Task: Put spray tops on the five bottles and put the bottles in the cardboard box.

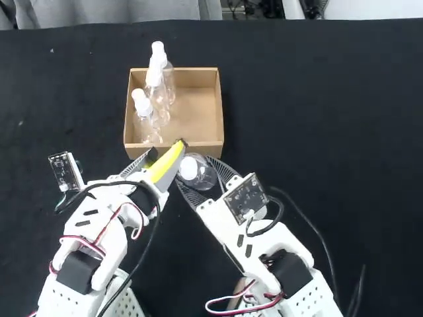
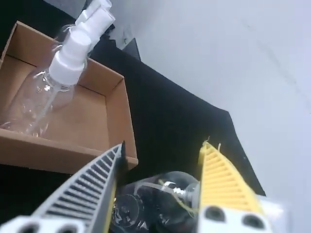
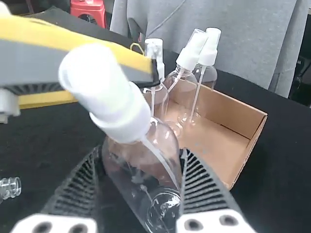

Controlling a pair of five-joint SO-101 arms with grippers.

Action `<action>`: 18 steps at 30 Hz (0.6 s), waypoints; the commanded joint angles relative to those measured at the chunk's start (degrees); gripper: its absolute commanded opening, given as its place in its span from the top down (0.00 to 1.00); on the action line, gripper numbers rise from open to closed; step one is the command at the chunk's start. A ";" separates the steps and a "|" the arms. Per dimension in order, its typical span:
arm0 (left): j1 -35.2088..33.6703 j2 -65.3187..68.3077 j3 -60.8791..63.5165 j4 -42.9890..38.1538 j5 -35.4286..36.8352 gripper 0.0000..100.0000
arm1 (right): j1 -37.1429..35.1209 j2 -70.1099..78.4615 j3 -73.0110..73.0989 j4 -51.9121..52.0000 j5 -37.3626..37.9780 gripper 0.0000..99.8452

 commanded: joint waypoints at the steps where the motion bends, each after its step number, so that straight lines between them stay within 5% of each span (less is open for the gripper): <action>1: -4.44 0.00 -3.30 0.26 -0.79 0.77 | -0.53 0.22 -0.75 -0.18 0.62 0.99; 18: -18.77 0.00 -3.03 3.69 -9.41 0.77 | 5.01 -0.04 -0.84 0.79 0.70 0.99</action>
